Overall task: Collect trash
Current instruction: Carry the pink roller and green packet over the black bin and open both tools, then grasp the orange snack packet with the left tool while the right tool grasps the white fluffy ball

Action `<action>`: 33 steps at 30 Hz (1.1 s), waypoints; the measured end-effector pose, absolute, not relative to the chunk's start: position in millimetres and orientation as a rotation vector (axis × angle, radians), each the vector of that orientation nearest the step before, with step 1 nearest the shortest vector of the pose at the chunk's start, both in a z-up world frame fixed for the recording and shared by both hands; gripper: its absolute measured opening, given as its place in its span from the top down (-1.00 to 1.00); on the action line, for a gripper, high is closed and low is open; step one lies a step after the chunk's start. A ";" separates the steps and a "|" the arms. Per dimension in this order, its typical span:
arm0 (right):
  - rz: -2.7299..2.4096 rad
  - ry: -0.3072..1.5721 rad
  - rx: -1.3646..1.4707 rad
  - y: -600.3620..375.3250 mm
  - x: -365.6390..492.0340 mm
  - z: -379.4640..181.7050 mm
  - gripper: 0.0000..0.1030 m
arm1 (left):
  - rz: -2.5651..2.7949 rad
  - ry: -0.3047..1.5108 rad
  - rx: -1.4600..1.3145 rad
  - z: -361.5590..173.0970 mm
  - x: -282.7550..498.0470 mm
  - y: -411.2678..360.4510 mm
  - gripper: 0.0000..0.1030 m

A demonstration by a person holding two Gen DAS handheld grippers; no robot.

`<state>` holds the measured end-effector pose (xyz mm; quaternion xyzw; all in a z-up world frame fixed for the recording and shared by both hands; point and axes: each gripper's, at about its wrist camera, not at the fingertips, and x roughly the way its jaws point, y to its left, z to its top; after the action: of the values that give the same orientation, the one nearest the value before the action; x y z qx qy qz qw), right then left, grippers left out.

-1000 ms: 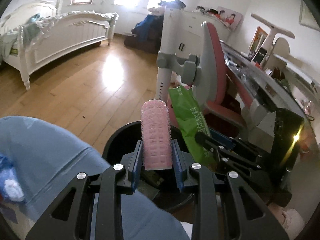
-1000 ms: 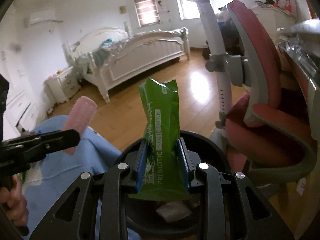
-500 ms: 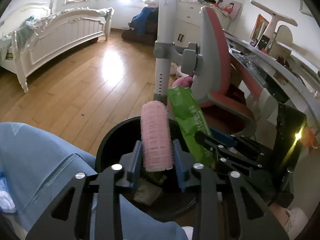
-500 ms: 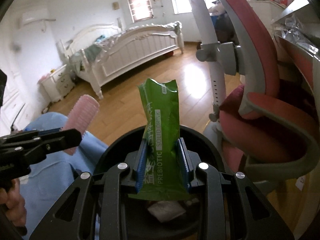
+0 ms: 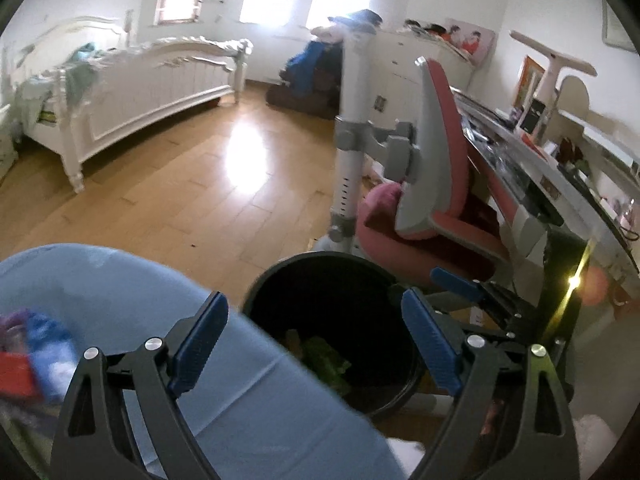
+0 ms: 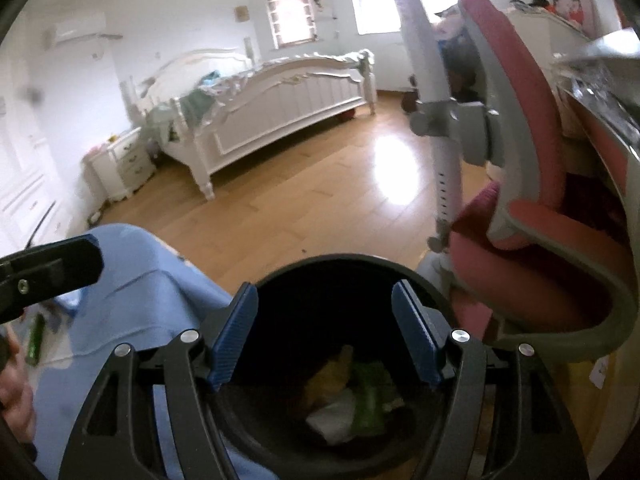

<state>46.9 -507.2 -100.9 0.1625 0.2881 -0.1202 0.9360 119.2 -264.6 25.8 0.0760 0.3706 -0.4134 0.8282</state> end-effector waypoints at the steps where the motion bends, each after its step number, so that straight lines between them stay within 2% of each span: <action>1: -0.231 0.584 0.327 -502.6 48.8 -97.6 -0.36 | -0.854 0.775 0.156 30.1 120.3 -251.3 -0.71; 10: 0.069 0.560 0.223 -393.8 86.1 -43.7 -0.36 | -0.495 0.721 0.042 57.7 143.1 -92.7 -0.71; 16: 0.337 0.573 0.112 -293.5 122.3 -10.6 -0.36 | -0.158 0.723 -0.032 47.6 165.0 35.8 -0.71; 19: 0.422 0.583 0.067 -246.3 141.1 3.7 -0.48 | -0.077 0.775 -0.114 32.7 182.2 78.8 -0.71; 25: 0.517 0.650 -0.105 -157.8 188.8 13.7 -0.47 | -0.088 0.837 -0.177 11.9 213.4 98.1 -0.71; 29: 0.539 0.731 -0.282 -110.4 225.4 0.1 -0.48 | -0.102 0.864 -0.150 0.1 228.8 93.3 -0.69; 30: 0.527 0.759 -0.335 -101.5 236.3 -6.1 -0.48 | -0.093 0.869 -0.137 -2.0 228.7 94.8 -0.64; 31: 0.510 0.787 -0.371 -95.9 243.7 -13.9 -0.48 | -0.092 0.877 -0.131 -5.4 230.4 96.1 -0.44; 33: 0.461 0.878 -0.427 -86.4 261.6 -28.5 -0.48 | -0.091 0.877 -0.121 -9.3 230.4 99.9 -0.36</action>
<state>261.6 -86.3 -28.5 -0.2035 0.4180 0.2196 0.8577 230.4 99.9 -9.3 -0.0586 0.4242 -0.0441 0.9026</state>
